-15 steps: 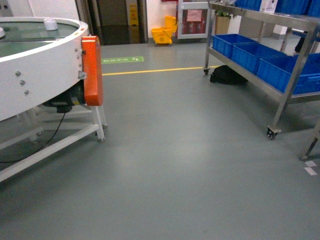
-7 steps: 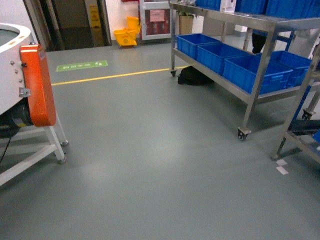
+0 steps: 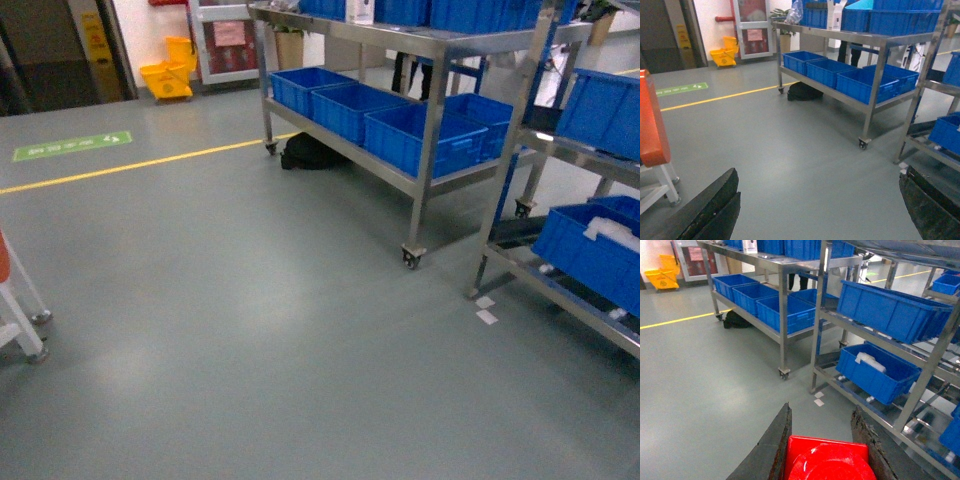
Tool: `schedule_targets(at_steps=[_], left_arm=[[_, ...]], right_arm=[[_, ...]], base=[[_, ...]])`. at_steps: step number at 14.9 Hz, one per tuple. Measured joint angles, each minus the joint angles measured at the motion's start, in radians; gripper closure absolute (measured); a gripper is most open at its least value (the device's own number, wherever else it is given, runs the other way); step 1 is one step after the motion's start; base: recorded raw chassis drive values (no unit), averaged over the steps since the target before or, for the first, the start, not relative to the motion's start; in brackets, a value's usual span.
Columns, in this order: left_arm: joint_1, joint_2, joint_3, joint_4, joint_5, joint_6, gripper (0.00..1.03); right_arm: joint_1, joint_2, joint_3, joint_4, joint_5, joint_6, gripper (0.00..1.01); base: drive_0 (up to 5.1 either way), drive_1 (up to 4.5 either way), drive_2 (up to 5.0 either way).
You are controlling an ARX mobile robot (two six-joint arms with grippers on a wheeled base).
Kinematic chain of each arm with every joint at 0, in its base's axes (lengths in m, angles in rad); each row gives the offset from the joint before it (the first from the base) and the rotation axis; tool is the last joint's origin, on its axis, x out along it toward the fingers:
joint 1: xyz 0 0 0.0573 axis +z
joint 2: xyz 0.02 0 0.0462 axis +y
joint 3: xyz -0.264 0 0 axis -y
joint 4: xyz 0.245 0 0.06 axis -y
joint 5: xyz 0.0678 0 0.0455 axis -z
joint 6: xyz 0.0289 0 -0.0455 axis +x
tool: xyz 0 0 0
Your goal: Pick red block from blue box to shelf
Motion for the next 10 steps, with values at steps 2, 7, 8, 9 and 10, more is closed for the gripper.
schedule_targets(at_steps=[2, 7, 8, 9, 10], left_arm=[[0.0, 0.0, 0.0, 0.0, 0.0, 0.0, 0.05], [0.0, 0.0, 0.0, 0.0, 0.0, 0.0, 0.05], [0.0, 0.0, 0.0, 0.0, 0.0, 0.0, 0.05], [0.0, 0.0, 0.0, 0.0, 0.0, 0.0, 0.05], [0.0, 0.0, 0.0, 0.0, 0.0, 0.0, 0.05]], right_arm=[[0.0, 0.0, 0.0, 0.0, 0.0, 0.0, 0.72], [0.0, 0.0, 0.0, 0.0, 0.0, 0.0, 0.72], [0.0, 0.0, 0.0, 0.0, 0.0, 0.0, 0.72], [0.0, 0.0, 0.0, 0.0, 0.0, 0.0, 0.72], [0.0, 0.0, 0.0, 0.0, 0.0, 0.0, 0.72]], base=[[-1.5, -1.54, -1.5], [-1.4, -1.43, -1.4], [-1.4, -1.43, -1.4], [-1.4, -1.43, -1.4], [-1.4, -1.43, -1.4]])
